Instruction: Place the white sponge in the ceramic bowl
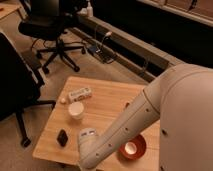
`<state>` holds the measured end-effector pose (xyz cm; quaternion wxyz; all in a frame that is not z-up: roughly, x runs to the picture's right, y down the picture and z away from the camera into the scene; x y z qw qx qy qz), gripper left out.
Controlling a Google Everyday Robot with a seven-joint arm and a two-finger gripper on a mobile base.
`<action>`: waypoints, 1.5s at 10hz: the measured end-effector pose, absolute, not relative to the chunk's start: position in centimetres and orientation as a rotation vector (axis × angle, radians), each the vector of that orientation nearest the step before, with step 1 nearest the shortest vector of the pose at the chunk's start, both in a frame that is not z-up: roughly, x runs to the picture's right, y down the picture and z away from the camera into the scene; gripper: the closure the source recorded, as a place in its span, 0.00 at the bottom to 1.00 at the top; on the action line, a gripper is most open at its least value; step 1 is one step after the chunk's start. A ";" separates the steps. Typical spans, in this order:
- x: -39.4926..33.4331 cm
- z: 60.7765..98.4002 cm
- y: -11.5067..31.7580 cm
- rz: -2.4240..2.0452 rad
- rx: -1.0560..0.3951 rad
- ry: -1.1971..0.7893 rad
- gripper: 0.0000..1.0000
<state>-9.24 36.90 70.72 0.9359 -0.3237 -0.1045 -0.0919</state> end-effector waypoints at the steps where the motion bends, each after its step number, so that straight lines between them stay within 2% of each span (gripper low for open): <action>1: -9.2 70.8 37.0 -0.187 -0.664 -0.208 0.41; 6: -9.1 70.8 36.1 -0.164 -0.645 -0.179 0.93; 7: -9.1 70.7 35.5 -0.154 -0.633 -0.171 0.99; 15: -7.2 69.3 28.9 -0.027 -0.467 -0.095 1.00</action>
